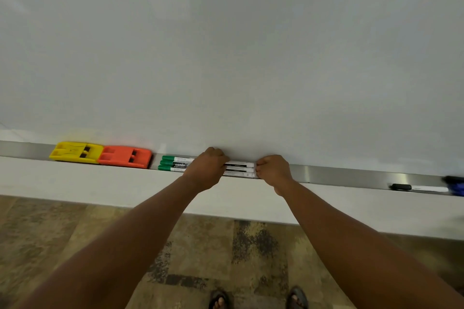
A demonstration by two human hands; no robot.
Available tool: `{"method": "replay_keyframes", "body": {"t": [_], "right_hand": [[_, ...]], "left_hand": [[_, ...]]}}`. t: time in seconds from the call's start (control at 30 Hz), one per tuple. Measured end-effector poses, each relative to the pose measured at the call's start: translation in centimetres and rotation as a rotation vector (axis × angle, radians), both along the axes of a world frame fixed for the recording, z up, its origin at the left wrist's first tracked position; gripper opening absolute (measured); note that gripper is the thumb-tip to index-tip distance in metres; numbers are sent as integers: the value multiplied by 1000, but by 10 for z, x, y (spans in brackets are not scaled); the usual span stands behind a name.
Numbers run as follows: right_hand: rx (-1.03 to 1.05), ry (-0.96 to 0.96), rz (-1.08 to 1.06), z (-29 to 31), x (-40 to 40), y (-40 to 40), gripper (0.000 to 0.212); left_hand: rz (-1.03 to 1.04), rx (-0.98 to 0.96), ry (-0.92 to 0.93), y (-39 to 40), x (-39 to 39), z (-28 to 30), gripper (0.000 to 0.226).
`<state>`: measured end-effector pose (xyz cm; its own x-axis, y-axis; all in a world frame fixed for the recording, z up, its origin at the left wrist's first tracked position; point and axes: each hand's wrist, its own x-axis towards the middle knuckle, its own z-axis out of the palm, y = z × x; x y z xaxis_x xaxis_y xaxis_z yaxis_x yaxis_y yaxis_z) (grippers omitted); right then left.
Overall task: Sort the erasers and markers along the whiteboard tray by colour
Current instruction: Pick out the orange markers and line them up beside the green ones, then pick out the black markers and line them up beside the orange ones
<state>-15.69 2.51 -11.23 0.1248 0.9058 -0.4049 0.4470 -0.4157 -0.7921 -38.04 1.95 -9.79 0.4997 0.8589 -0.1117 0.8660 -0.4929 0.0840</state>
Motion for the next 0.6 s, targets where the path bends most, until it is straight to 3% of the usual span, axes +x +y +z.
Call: {"method": "replay_keyframes", "body": {"t": [0.13, 0.3, 0.6], "right_hand": [[16, 34, 14, 3, 13, -6, 16], [73, 112, 36, 22, 24, -14, 24], [307, -553, 216, 43, 169, -49, 24]], "left_hand": [[14, 67, -90, -4, 6, 7, 29], [19, 144, -240, -9, 19, 16, 27], [-94, 131, -360, -6, 111, 32, 42]]}}
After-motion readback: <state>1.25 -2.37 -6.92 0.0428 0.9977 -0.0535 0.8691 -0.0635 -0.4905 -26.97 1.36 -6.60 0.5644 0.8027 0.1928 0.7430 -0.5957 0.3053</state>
